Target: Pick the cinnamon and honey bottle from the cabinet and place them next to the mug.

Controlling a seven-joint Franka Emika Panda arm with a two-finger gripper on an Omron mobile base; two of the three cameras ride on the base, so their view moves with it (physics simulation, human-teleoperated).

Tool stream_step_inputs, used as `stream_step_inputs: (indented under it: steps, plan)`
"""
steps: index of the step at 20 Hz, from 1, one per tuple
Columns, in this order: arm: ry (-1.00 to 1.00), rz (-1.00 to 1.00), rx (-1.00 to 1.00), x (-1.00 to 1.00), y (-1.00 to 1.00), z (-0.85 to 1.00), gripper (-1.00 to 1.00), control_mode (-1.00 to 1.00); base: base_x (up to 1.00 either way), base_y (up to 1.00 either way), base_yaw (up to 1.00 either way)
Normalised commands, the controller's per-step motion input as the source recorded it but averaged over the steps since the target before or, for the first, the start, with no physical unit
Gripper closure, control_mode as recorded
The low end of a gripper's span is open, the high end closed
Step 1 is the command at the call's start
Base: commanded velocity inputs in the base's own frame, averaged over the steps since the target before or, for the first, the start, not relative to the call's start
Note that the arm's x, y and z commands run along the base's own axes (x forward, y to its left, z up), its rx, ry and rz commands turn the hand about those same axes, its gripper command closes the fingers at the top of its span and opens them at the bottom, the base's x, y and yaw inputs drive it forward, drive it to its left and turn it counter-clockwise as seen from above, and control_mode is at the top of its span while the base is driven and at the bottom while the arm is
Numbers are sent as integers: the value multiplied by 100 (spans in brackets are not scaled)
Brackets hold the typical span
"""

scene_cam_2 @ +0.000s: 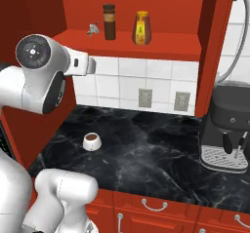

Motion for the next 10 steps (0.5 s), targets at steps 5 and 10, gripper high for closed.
stream_step_inputs:
  steps: [5, 10]
  plan:
    - [-25, -5, -3, -24, 4, 98, -100, -100, 0, 0, 0]
    - [-3, -9, -16, 14, 10, 28, -100, -100, 0, 0, 0]
